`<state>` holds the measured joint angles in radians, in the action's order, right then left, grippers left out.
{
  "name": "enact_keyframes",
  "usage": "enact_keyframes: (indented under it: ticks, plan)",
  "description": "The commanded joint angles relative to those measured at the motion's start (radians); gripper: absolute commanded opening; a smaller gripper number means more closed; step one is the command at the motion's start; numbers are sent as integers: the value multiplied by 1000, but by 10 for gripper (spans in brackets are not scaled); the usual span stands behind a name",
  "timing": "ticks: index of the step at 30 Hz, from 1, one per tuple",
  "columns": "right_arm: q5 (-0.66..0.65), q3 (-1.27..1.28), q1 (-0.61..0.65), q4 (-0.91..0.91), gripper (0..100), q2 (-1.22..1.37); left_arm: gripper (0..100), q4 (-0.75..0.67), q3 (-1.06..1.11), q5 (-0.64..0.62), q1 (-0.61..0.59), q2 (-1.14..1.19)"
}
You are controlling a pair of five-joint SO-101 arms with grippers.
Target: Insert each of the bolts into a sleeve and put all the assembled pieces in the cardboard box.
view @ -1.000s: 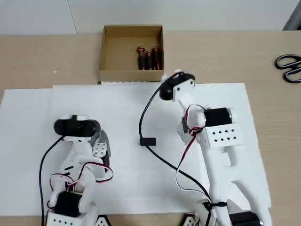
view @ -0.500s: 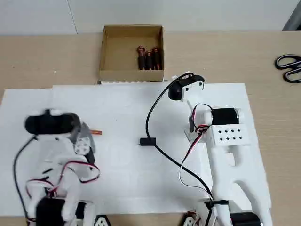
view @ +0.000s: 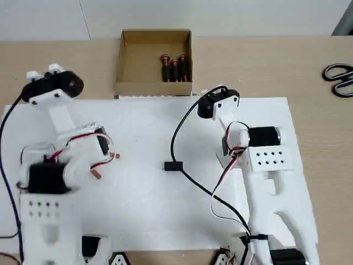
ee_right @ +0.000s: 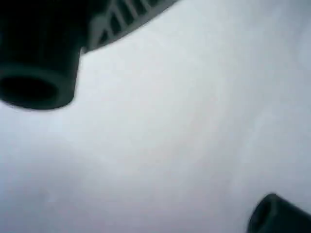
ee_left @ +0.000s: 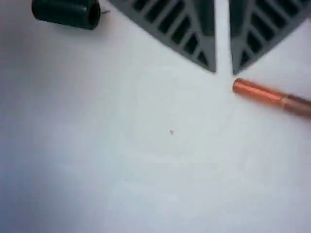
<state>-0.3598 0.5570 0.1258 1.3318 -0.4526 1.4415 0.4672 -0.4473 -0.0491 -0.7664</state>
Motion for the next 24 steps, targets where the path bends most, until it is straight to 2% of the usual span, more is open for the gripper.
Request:
enact_keyframes:
  ticks: [1, 5, 9, 15, 24]
  plan:
    - [-8, -6, -30, 5, 4, -39, 6, 2, -48, -40, -57, 43]
    - [-8, -6, -58, 5, 4, -39, 6, -23, 1, -43, -189, 112]
    - [-6, -6, -64, 2, 4, -39, 6, -21, 47, -74, -264, 196]
    - [43, -6, -56, -2, 4, -39, 6, -25, 47, -80, -270, 279]
    - [43, -6, -58, -4, 4, -39, 6, -124, 42, -170, -273, 503]
